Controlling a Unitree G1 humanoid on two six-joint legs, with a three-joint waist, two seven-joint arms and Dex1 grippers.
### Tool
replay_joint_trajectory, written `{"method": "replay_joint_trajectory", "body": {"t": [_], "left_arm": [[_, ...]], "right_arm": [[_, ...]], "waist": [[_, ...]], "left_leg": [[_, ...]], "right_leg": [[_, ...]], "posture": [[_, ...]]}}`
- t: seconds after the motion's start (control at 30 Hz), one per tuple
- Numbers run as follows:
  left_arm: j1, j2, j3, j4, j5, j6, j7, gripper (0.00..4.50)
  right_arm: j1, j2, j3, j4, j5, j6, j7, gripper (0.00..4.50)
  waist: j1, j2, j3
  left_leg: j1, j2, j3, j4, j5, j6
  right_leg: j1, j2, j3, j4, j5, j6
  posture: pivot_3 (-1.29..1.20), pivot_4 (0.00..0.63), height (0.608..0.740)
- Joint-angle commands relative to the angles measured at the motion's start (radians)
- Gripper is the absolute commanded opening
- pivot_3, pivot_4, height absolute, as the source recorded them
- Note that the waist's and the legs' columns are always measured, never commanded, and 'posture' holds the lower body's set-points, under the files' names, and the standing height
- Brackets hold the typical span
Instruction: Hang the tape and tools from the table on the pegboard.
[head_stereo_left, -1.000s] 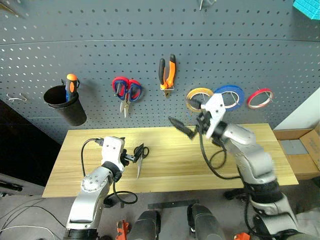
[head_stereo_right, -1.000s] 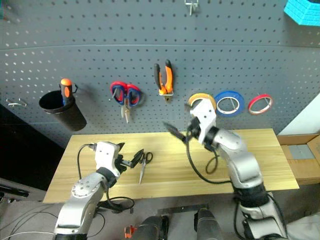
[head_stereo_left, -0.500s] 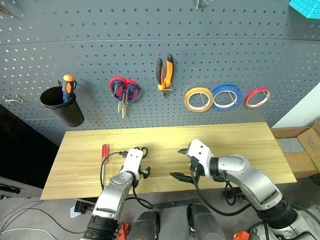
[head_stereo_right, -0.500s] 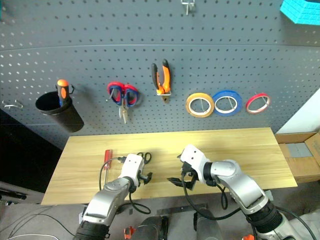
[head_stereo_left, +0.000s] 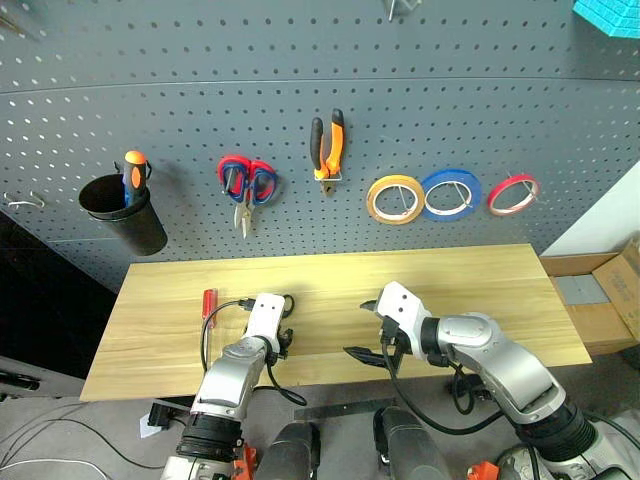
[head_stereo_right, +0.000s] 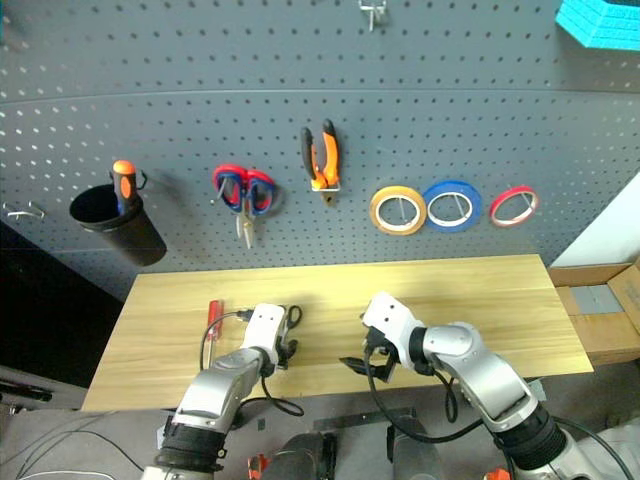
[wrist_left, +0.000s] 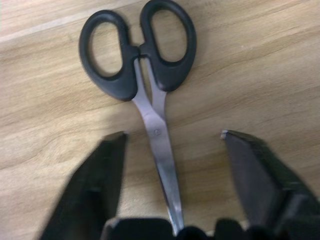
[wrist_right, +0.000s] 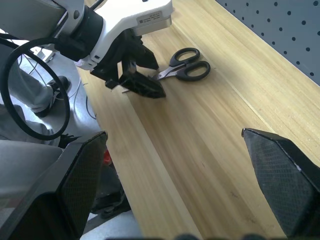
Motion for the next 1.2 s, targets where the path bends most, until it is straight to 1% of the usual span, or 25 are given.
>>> {"method": "replay_joint_trajectory", "body": {"t": [0.03,0.1,0.13,0.17,0.23,0.3,0.4,0.5,0.57,0.63,0.7,0.83,0.87,0.97,1.1,1.2], "left_arm": [[0.026,0.0,-0.005,0.017,0.019,0.001,0.018,1.32],[0.035,0.0,0.001,0.007,0.021,-0.024,0.023,0.66],[0.049,0.011,-0.01,-0.008,0.03,-0.083,0.015,0.32],[0.06,0.019,-0.02,-0.018,0.037,-0.126,0.009,0.08],[0.094,0.034,-0.024,-0.054,0.04,-0.205,-0.005,0.08],[0.138,0.058,-0.021,-0.096,0.043,-0.335,-0.025,0.08],[0.209,0.073,0.003,-0.17,0.015,-0.525,-0.06,0.08],[0.281,0.073,0.029,-0.252,-0.027,-0.637,-0.095,0.08],[0.327,0.078,0.034,-0.344,-0.038,-0.696,-0.114,0.08],[0.343,0.059,0.057,-0.423,-0.058,-0.712,-0.097,0.08],[0.34,0.06,0.071,-0.468,-0.048,-0.743,-0.086,0.08],[0.302,0.067,0.088,-0.508,-0.029,-0.774,-0.081,0.08],[0.284,0.069,0.095,-0.518,-0.028,-0.778,-0.079,0.08],[0.238,0.085,0.116,-0.549,-0.03,-0.782,-0.088,0.08],[0.233,0.125,0.143,-0.574,-0.067,-0.782,-0.135,0.08],[0.212,0.132,0.174,-0.576,-0.084,-0.777,-0.133,0.08]], "right_arm": [[0.003,0.007,-0.01,-0.033,0.002,-0.003,-0.004,4.5],[0.001,0.007,-0.011,-0.031,0.001,-0.005,-0.003,4.5],[-0.002,0.006,-0.013,-0.03,0.001,-0.007,0.0,4.5],[-0.004,0.005,-0.014,-0.029,0.001,-0.009,0.002,4.5],[-0.019,0.005,-0.025,-0.03,0.01,-0.009,0.011,4.5],[-0.04,0.005,-0.034,-0.032,0.017,-0.009,0.021,4.5],[-0.06,0.0,-0.037,-0.035,0.025,-0.015,0.042,4.5],[-0.072,-0.005,-0.042,-0.034,0.032,-0.026,0.067,4.5],[-0.078,-0.004,-0.046,-0.039,0.051,-0.021,0.091,4.5],[-0.081,-0.008,-0.05,-0.052,0.076,-0.022,0.12,4.5],[-0.086,-0.003,-0.061,-0.055,0.1,-0.028,0.137,4.5],[-0.111,0.005,-0.058,-0.017,0.099,-0.049,0.149,4.5],[-0.117,0.006,-0.054,-0.005,0.094,-0.057,0.152,4.5],[-0.131,0.008,-0.039,0.027,0.084,-0.082,0.165,4.5],[-0.143,0.02,-0.03,0.05,0.077,-0.105,0.176,4.5],[-0.144,0.024,-0.026,0.054,0.075,-0.111,0.178,4.5]], "waist": [[0.0,0.0,0.0],[0.0,0.0,0.0],[0.0,0.0,0.0],[0.0,0.0,0.0],[0.0,0.0,0.0],[0.001,0.0,0.0],[0.005,-0.001,0.001],[0.011,-0.001,0.001],[0.016,-0.001,0.001],[0.019,-0.001,0.002],[0.026,-0.001,0.002],[0.027,-0.001,0.002],[0.028,-0.001,0.002],[0.029,-0.002,0.002],[0.029,-0.002,0.001],[0.03,-0.002,0.001]], "left_leg": [[0.0,0.0,0.0,0.0,0.0,0.0],[0.0,0.0,0.0,0.0,0.0,0.0],[0.0,0.0,0.0,0.0,0.0,0.0],[0.0,0.0,0.0,0.0,0.0,0.0],[0.0,0.0,0.0,0.0,0.0,0.0],[0.0,0.0,0.0,0.0,0.0,0.0],[-0.002,0.0,-0.001,0.0,0.0,0.0],[-0.004,0.0,-0.002,0.0,0.0,0.0],[-0.004,0.0,-0.002,-0.001,0.0,0.0],[-0.006,0.0,-0.002,-0.001,0.0,0.0],[-0.006,0.0,-0.003,-0.001,0.0,0.0],[-0.006,0.0,-0.003,0.0,0.0,0.0],[-0.006,0.0,-0.003,0.0,0.0,0.0],[-0.006,0.0,-0.003,0.0,0.0,0.0],[-0.006,0.0,-0.002,0.0,0.0,0.0],[-0.006,0.0,-0.002,-0.001,0.0,0.0]], "right_leg": [[0.0,0.0,0.0,0.0,-0.001,0.002],[0.0,0.0,0.0,0.0,-0.002,0.004],[0.0,0.0,0.0,0.0,-0.002,0.004],[0.0,0.0,0.0,0.0,-0.002,0.004],[0.0,0.0,0.001,0.0,-0.002,0.003],[-0.001,0.0,0.001,0.0,0.0,0.0],[-0.002,-0.001,0.001,-0.001,0.0,0.0],[-0.002,-0.002,0.002,-0.002,0.0,-0.001],[-0.002,-0.002,0.001,-0.003,0.0,-0.001],[-0.004,-0.002,0.001,-0.004,0.0,-0.001],[-0.004,-0.002,0.001,-0.004,0.0,-0.001],[-0.003,-0.001,0.0,-0.004,0.0,0.0],[-0.003,-0.001,-0.001,-0.004,-0.003,0.004],[-0.003,-0.001,-0.003,-0.003,0.0,0.0],[-0.004,-0.001,-0.003,-0.002,0.0,0.0],[-0.004,-0.001,-0.003,-0.002,0.0,-0.001]], "posture": [[-0.15,0.238,0.74],[-0.14,0.236,0.74],[-0.14,0.236,0.74],[-0.14,0.237,0.74],[-0.14,0.235,0.74],[-0.13,0.235,0.74],[-0.12,0.231,0.74],[-0.11,0.229,0.74],[-0.1,0.226,0.74],[-0.09,0.224,0.74],[-0.07,0.219,0.74],[-0.06,0.212,0.74],[-0.05,0.207,0.74],[-0.04,0.197,0.74],[-0.03,0.189,0.74],[-0.03,0.184,0.74]]}}
